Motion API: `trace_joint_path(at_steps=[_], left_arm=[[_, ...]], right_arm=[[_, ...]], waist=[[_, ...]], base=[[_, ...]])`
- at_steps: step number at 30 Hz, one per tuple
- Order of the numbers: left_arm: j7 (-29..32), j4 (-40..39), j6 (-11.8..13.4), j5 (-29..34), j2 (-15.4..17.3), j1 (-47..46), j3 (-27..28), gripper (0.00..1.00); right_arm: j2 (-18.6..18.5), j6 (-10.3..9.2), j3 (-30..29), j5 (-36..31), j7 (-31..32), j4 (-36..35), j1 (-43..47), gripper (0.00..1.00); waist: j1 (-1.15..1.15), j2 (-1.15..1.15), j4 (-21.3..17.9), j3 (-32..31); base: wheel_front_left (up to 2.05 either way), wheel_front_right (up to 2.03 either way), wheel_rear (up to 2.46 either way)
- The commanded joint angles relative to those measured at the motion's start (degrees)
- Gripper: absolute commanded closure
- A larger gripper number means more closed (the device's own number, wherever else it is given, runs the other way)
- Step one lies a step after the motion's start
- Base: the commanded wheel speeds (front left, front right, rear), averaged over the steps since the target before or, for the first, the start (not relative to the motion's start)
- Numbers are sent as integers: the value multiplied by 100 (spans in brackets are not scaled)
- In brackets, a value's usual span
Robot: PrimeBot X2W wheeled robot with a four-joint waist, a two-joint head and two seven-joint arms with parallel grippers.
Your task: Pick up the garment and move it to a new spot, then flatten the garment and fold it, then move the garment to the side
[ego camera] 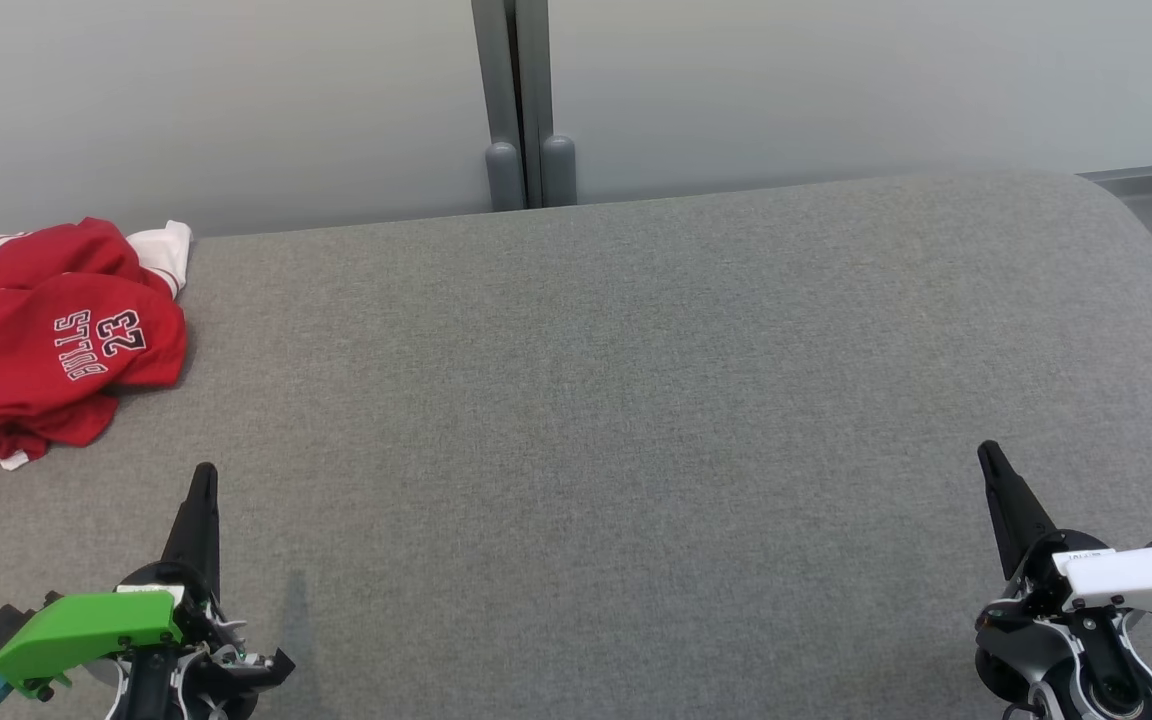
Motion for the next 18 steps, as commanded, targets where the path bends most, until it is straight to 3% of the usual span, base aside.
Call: trace_joint_path(at_steps=[1, 2, 3, 18], left_arm=[[10, -7, -29, -18, 33, -49, 4, 100], [10, -7, -29, -18, 33, -49, 4, 100], [0, 2, 0, 0, -1, 0, 0, 0], [-340, 112, 4, 173, -33, 231, -372, 0]], right_arm=[[-31, 0, -7, 19, 11, -23, -48, 100], [-31, 0, -7, 19, 12, -23, -48, 100], [1, 0, 0, 0, 0, 2, 0, 0], [53, -2, 123, -406, -335, 201, 229, 0]], waist=[[0, 0, 0, 0], [0, 0, 0, 0], [0, 0, 0, 0], [0, 0, -1, -10]], base=[[0, 0, 0], [0, 0, 0], [0, 0, 0], [0, 0, 0]])
